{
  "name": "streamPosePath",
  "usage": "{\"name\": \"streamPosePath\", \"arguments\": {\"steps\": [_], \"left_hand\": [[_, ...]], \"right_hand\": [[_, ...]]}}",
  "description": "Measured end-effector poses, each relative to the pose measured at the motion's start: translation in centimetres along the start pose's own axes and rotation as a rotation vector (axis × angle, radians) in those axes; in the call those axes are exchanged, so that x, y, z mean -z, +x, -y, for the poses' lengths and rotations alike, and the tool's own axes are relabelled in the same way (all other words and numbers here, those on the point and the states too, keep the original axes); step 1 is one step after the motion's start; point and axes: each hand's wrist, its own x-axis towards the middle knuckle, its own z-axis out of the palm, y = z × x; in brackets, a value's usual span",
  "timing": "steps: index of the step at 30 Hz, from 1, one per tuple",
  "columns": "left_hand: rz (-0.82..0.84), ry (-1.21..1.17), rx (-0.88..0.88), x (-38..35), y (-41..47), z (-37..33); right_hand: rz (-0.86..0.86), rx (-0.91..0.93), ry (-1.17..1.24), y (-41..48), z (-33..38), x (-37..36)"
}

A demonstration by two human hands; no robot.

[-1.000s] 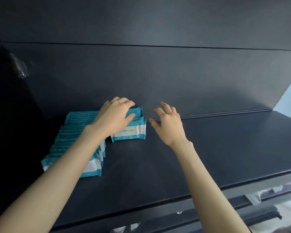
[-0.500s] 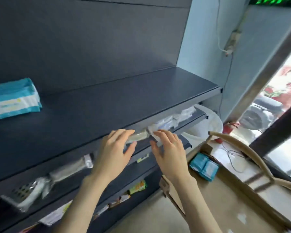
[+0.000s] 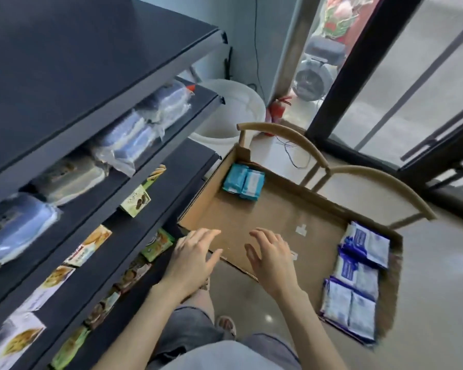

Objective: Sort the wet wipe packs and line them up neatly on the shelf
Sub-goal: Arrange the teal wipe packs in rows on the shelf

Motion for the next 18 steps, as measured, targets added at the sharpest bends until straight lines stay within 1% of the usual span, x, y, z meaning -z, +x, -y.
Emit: {"name": "streamPosePath", "arguments": {"steps": [5, 12, 15, 18], "left_hand": [[0.036, -0.028, -0.043, 0.2, 7.1, -0.3], [0.190, -0.015, -0.027, -0.3, 19.2, 3.2], [0.263, -0.019, 0.027, -1.7, 23.7, 5.4], [0.369, -0.044, 0.076, -4.7, 28.5, 7.8]], "right_hand": [[-0.057, -0.111, 0.032, 4.3, -2.4, 0.0], [0.007, -0.309, 0.110, 14.8, -4.8, -2.8], [0.060, -0.396, 0.134, 18.8, -5.7, -5.3], [0.100, -0.478, 0.175, 23.2, -7.3, -8.4]]}}
